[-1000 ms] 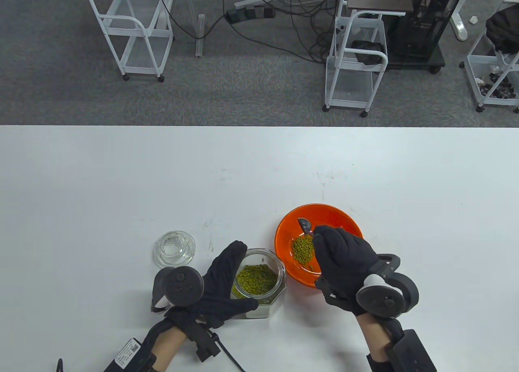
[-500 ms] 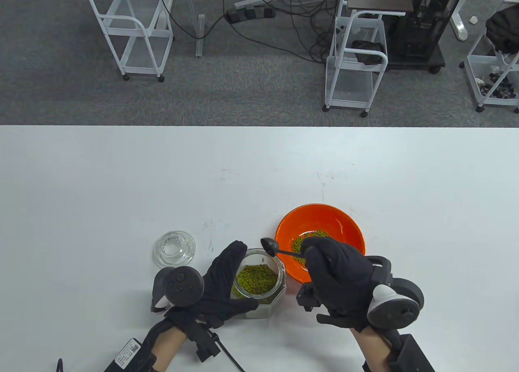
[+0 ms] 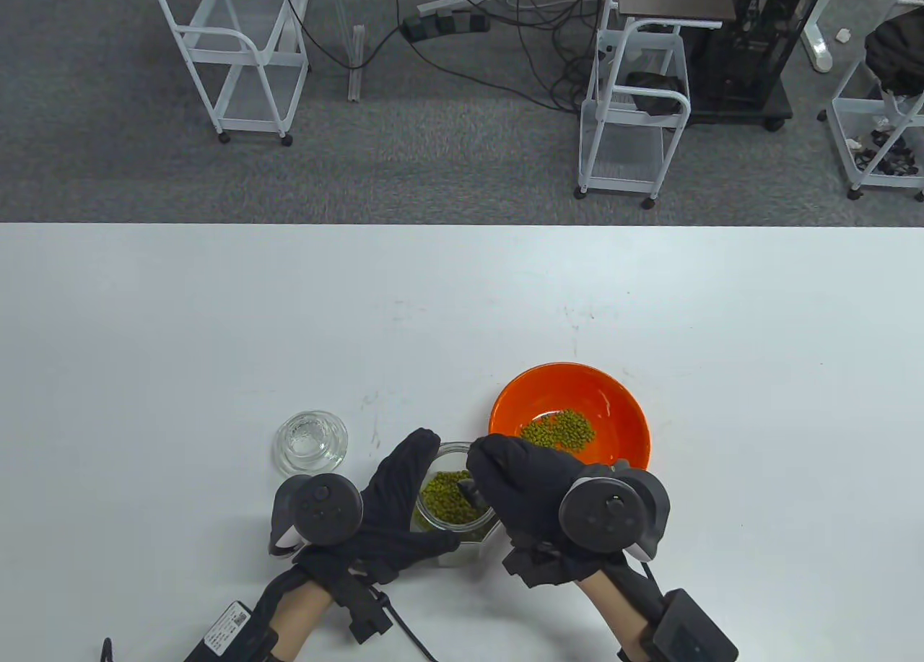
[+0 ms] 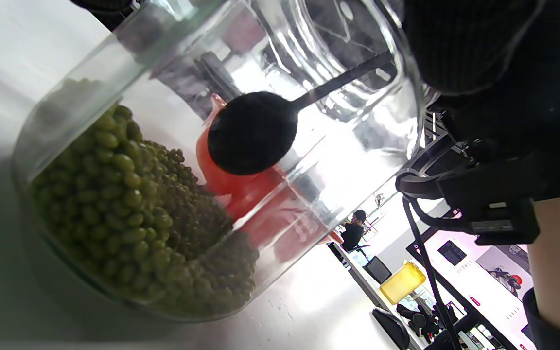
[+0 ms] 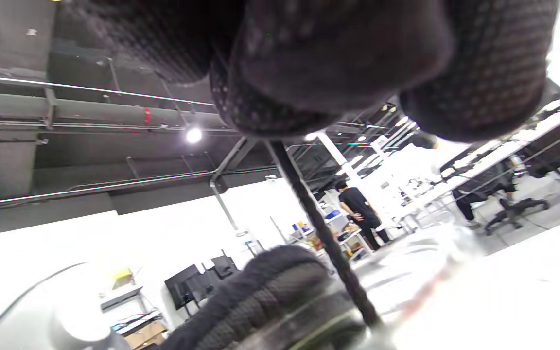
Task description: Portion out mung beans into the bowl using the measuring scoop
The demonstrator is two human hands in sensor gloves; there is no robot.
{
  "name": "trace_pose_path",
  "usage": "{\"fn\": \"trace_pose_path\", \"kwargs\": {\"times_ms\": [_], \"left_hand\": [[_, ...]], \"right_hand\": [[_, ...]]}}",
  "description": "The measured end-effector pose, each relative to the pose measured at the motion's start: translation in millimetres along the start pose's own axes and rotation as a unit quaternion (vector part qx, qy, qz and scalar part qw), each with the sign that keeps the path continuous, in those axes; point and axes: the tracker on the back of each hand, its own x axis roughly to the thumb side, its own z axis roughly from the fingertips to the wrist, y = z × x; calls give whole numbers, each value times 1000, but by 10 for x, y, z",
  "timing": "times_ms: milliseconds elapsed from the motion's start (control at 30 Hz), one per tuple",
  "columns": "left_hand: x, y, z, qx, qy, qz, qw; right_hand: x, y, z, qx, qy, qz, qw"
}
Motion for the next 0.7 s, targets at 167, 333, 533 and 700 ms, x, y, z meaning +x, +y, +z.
{"fn": "trace_pose_path", "kwargs": {"times_ms": [167, 333, 533, 700], "left_hand": [[0, 0, 0, 0, 0, 0, 1000], [0, 0, 0, 0, 0, 0, 1000], [0, 0, 0, 0, 0, 0, 1000], [-3, -2, -3, 1, 0, -3, 1000]], "right_hand": [[-14, 103, 27, 2, 13, 46, 999], [-23, 191, 46, 21, 24, 49, 998], [-95, 212, 59, 29, 91, 3, 995], [-161, 226, 79, 34, 130, -42, 990]]}}
